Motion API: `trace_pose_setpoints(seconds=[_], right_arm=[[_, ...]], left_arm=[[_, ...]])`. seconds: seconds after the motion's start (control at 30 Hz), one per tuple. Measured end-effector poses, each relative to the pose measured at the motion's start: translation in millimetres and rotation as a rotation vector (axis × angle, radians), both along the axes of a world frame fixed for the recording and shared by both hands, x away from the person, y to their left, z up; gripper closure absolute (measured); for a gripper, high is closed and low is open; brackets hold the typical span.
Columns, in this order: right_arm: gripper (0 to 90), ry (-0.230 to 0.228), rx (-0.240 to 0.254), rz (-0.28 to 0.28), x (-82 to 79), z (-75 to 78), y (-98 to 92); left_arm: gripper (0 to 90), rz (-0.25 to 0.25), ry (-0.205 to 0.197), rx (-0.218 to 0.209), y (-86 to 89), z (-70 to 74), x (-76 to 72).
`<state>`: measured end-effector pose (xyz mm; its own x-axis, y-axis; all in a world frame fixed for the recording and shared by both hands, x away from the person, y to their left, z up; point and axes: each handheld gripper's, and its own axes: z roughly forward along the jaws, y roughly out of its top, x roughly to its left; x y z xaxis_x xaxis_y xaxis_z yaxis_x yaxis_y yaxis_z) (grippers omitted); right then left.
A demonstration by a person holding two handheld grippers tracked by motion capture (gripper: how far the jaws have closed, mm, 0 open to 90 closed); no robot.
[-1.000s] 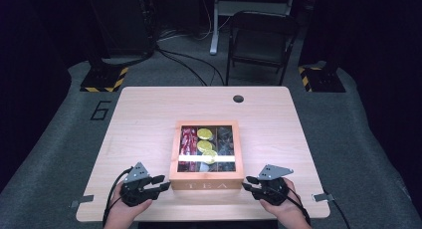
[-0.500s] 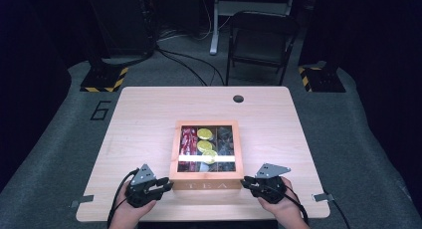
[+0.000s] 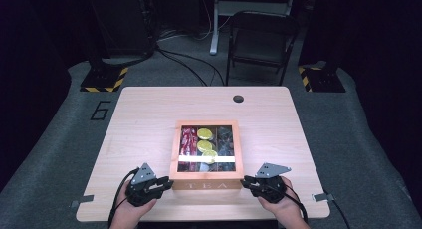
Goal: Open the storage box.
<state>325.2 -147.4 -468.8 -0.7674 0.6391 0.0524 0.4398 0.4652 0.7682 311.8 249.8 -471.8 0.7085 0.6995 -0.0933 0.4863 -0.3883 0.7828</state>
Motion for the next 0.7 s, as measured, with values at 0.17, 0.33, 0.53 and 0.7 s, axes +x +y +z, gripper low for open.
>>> trace_pose_setpoints(seconds=[0.17,0.33,0.53,0.7], right_arm=[[76.3,-0.012,-0.001,0.004,0.7,1.2,0.5],[76.2,-0.013,0.013,-0.008,0.7,1.3,1.0],[76.0,-0.018,0.016,-0.008,0.4,3.8,1.0],[75.8,-0.025,0.029,-0.019,0.5,7.1,1.6]], left_arm=[[72.6,-0.011,-0.002,0.004,0.2,1.4,0.3],[72.6,-0.005,-0.012,0.009,-1.2,2.4,0.2],[72.4,0.000,-0.020,0.001,-2.5,4.0,0.7],[72.5,0.012,-0.014,-0.029,-3.4,7.8,2.0]])
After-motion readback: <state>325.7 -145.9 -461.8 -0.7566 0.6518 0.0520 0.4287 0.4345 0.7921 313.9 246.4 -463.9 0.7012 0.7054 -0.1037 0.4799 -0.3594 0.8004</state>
